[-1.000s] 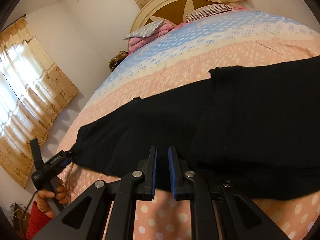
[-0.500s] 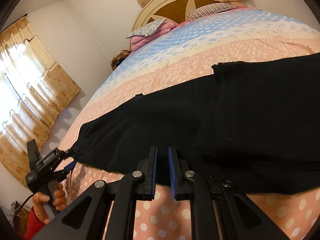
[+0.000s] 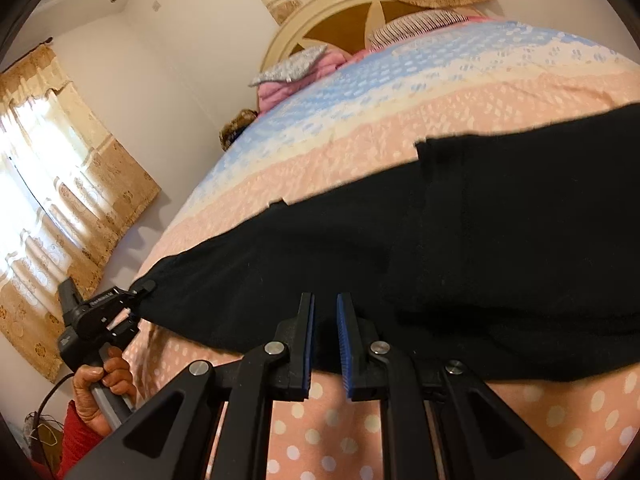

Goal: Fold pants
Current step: 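Fold the pants end over with the right tool while the left tool grasps the other end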

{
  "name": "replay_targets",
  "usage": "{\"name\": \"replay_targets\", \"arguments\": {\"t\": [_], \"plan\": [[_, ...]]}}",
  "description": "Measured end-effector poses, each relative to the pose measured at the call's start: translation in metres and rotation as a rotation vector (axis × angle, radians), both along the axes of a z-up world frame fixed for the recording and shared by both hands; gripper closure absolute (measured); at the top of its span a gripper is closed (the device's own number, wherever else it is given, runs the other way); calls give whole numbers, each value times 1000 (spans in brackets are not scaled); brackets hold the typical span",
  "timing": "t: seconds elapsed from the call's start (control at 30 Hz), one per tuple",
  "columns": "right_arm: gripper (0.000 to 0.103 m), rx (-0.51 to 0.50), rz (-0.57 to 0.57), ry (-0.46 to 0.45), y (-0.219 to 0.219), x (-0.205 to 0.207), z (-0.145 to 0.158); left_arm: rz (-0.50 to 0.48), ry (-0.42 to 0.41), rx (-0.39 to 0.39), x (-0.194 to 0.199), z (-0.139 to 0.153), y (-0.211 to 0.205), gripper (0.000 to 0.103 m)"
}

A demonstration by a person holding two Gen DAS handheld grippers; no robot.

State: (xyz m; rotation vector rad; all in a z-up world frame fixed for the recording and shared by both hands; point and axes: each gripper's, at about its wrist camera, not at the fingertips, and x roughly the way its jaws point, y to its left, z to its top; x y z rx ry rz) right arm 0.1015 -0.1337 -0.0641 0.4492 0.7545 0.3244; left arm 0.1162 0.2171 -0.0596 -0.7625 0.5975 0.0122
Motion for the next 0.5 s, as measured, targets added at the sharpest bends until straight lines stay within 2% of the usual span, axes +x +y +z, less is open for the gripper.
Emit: {"name": "replay_targets", "arguments": {"t": [0.07, 0.23, 0.3, 0.4, 0.43, 0.47, 0.5], "plan": [[91, -5, -8, -30, -2, -4, 7, 3, -2, 20, -1, 2, 3, 87], [91, 32, -136, -92, -28, -14, 17, 6, 86, 73, 3, -22, 2, 87], [91, 30, -148, -78, -33, -13, 11, -4, 116, 116, 5, -27, -3, 87], [91, 36, -91, 20, -30, 0, -17, -2, 136, 120, 4, -31, -3, 85], [91, 43, -101, 3, -31, -1, -16, -4, 139, 122, 4, -31, -3, 83], [91, 24, -104, 2, -30, -2, -11, -3, 142, 124, 4, -31, -2, 79], [91, -5, -109, 0, -27, -1, -6, 0, 145, 119, 4, -30, -1, 78]]}}
